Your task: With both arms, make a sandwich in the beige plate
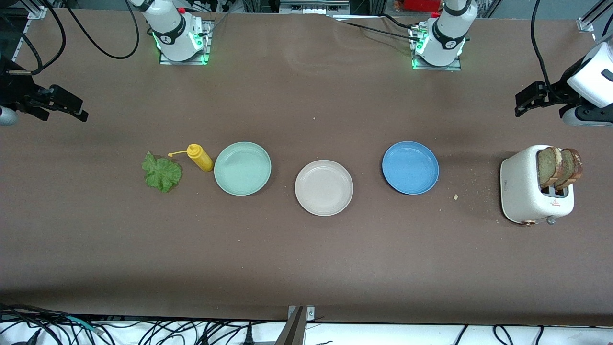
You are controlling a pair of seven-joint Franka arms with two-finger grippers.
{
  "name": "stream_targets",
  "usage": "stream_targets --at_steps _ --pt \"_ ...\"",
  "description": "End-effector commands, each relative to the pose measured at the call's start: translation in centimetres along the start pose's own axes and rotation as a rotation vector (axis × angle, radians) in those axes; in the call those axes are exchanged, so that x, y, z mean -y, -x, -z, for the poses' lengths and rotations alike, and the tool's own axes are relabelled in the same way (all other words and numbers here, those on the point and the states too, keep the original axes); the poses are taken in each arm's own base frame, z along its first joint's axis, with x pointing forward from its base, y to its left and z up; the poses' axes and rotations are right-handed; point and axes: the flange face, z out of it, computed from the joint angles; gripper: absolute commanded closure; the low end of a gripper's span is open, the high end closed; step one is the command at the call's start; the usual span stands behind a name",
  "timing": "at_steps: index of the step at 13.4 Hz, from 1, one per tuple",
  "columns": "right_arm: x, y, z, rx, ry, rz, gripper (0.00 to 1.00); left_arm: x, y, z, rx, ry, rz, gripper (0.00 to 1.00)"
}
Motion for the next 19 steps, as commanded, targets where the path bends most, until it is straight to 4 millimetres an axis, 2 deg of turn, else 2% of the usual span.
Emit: stream_targets --at_steps 1,7,19 --pt "-0.1 -0.4 0.5 -0.005 -0.019 0.001 0.0 0.0 0.1 0.6 -0.009 0.034 -0.004 0.0" --pt "0.0 -0.3 0.8 -0.006 -0.005 0.006 0.0 0.0 0.1 0.7 -0.011 0.034 -0.004 0.0" --pt "-1.1 0.1 0.8 0.025 0.043 -0.004 0.0 0.1 0.1 0.4 -0.005 0.034 -0.002 0.0"
